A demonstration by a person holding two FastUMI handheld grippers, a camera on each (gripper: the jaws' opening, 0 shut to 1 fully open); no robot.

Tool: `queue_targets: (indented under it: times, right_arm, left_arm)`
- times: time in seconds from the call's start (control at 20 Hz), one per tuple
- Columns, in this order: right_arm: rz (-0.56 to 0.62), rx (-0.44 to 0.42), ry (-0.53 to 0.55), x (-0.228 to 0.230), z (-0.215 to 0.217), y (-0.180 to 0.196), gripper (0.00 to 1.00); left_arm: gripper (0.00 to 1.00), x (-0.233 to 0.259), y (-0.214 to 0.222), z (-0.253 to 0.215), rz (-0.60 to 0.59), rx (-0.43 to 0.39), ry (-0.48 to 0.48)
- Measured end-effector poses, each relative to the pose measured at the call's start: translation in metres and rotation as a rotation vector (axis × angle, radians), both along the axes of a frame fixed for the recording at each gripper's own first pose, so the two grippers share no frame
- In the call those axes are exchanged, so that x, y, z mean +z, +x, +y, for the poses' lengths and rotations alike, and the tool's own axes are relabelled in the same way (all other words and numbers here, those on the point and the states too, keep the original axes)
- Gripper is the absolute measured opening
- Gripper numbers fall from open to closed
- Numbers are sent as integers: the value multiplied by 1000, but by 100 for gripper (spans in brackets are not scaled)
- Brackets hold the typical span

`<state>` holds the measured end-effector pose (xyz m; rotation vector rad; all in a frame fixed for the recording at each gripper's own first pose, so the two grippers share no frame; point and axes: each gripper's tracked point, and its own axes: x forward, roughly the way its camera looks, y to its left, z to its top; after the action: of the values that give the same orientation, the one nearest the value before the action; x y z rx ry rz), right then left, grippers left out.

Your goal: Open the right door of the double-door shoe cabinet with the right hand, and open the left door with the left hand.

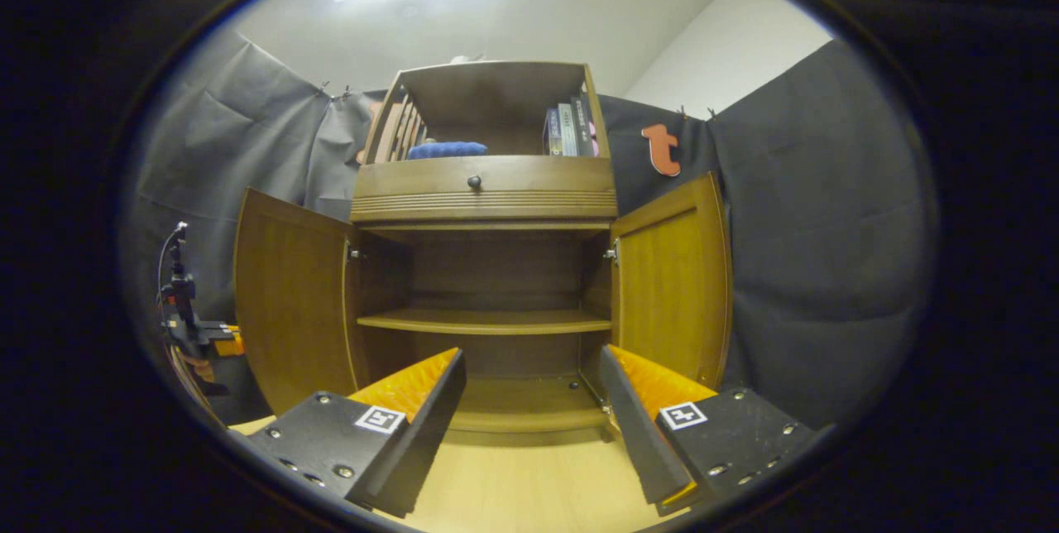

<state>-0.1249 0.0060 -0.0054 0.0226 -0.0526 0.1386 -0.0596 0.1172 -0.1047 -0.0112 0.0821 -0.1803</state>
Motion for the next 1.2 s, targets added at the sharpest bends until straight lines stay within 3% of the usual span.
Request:
queue_targets:
  times: [0.45,0.5,0.55,0.7,0.9,1.0,1.05,1.2]
  right_arm:
    - [0,14,-6,0,5,-9,96]
    - [3,18,-3,-1,5,-9,96]
    - [5,20,-1,-2,6,-11,96]
    - [2,13,-2,-6,4,-11,96]
    - [8,10,-1,-12,1,-12,94]
    - [16,2,-2,-16,-4,-12,96]
    - [18,-7,-3,-18,-9,-12,94]
    - [25,-9,2,-22,-12,-15,94]
  left_arm:
    - [6,-10,-7,-1,62,-77,-41]
    - [10,-20,-18,-11,110,-105,-37]
    - [14,-14,-26,-14,85,-103,-27]
    - [17,-1,-28,4,5,-15,66]
    - [20,-2,-34,8,20,43,42]
    - [30,5,-38,13,5,76,15]
    - [26,10,-42,12,-12,84,0]
    - [29,28,-54,32,-63,188,7]
